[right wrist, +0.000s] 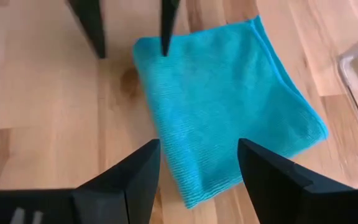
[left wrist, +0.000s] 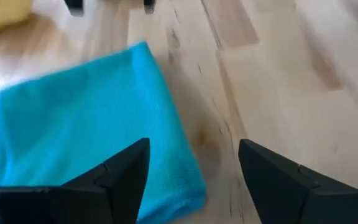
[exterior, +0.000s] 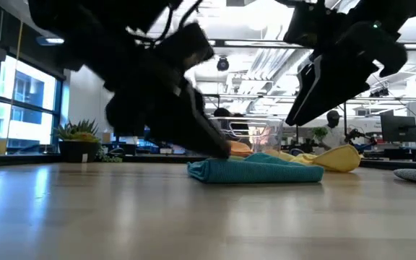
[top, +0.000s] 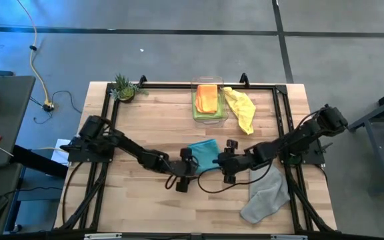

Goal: Fold microfiber towels
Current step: Stack the blue microfiber cloth on top of the orange microfiber cloth in the transparent bin

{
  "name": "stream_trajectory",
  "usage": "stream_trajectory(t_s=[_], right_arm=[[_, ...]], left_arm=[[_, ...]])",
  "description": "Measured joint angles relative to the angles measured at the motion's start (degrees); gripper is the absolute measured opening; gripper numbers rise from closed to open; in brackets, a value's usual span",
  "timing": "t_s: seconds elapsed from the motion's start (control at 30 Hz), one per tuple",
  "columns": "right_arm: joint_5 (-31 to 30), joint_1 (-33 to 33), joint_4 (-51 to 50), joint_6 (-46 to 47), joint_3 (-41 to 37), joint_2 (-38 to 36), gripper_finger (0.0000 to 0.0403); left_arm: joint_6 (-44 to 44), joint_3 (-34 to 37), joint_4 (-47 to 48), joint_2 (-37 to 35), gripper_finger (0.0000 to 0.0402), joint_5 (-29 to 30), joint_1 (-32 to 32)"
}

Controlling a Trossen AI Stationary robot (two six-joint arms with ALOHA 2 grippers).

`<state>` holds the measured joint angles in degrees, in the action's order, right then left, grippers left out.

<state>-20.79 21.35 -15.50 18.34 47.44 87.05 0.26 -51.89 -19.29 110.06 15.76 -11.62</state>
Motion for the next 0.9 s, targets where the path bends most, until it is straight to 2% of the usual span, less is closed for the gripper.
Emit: stream_trajectory(t_s=[0.13,0.27,0.43,0.57,0.6,0.9], right_arm=[[-1.0,0.7,0.6,-1.1,0.0,0.0,0.0206],[-1.3,0.9,1.7,-1.9,0.0,0.0,0.0206],[-1.1,0.9,6.6,-5.4,0.0,1.4,0.0206],[-0.2,1.0,9.0,-7.9,0.1,4.3,0.0207],[-0.2,1.0,9.2,-8.2,0.1,5.3,0.0207],[-1.8,1.2,14.3,-9.8,0.1,10.7,0.0207]], left_arm=[[-0.5,-0.8,1.4,3.1,0.0227,3.5,-0.1],[-1.7,-0.8,1.7,3.8,0.0193,4.9,0.0],[-1.0,-0.7,2.9,3.2,0.0108,9.3,-0.2],[-0.1,-0.7,2.4,2.8,0.0023,8.9,0.1],[0.0,-0.7,2.5,2.6,0.0013,8.7,0.1],[-2.3,-0.7,0.6,2.4,0.0005,7.4,0.0]])
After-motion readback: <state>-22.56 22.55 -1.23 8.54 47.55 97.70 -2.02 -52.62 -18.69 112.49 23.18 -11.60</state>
